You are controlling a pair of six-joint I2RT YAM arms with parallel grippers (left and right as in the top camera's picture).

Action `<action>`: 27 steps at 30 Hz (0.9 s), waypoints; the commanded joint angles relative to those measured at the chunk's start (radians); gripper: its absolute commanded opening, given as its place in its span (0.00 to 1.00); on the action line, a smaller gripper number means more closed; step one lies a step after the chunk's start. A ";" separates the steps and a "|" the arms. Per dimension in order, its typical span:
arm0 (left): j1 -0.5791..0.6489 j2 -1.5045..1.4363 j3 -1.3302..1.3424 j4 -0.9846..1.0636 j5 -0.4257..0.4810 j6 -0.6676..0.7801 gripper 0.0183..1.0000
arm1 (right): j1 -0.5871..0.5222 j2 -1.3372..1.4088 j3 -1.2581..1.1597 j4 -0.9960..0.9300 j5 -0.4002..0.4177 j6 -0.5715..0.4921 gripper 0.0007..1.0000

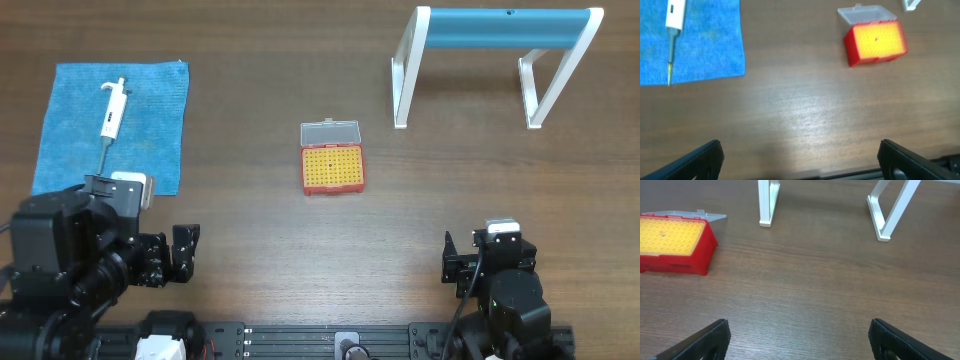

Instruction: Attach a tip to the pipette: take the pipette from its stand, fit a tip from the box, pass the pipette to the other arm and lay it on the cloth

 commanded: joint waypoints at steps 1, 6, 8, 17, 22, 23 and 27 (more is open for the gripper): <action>-0.006 -0.073 -0.106 0.098 -0.024 -0.021 1.00 | 0.002 0.005 -0.003 0.004 0.015 -0.014 0.89; -0.006 -0.151 -0.318 0.471 0.088 -0.020 1.00 | 0.002 0.005 -0.003 0.004 0.015 -0.014 0.89; -0.006 -0.185 -0.399 0.614 0.119 -0.020 1.00 | 0.002 0.005 -0.003 0.004 0.015 -0.014 0.89; -0.020 -0.412 -0.804 1.300 0.180 -0.020 1.00 | 0.002 0.005 -0.003 0.004 0.015 -0.014 0.89; -0.018 -0.519 -0.935 1.328 0.175 -0.020 1.00 | 0.002 0.005 -0.003 0.004 0.015 -0.014 0.90; -0.017 -0.536 -0.956 1.328 0.170 -0.020 1.00 | 0.002 0.005 -0.003 0.004 0.015 -0.014 0.89; 0.018 -0.586 -1.027 1.328 0.169 -0.020 1.00 | 0.002 0.005 -0.003 0.004 0.015 -0.014 0.90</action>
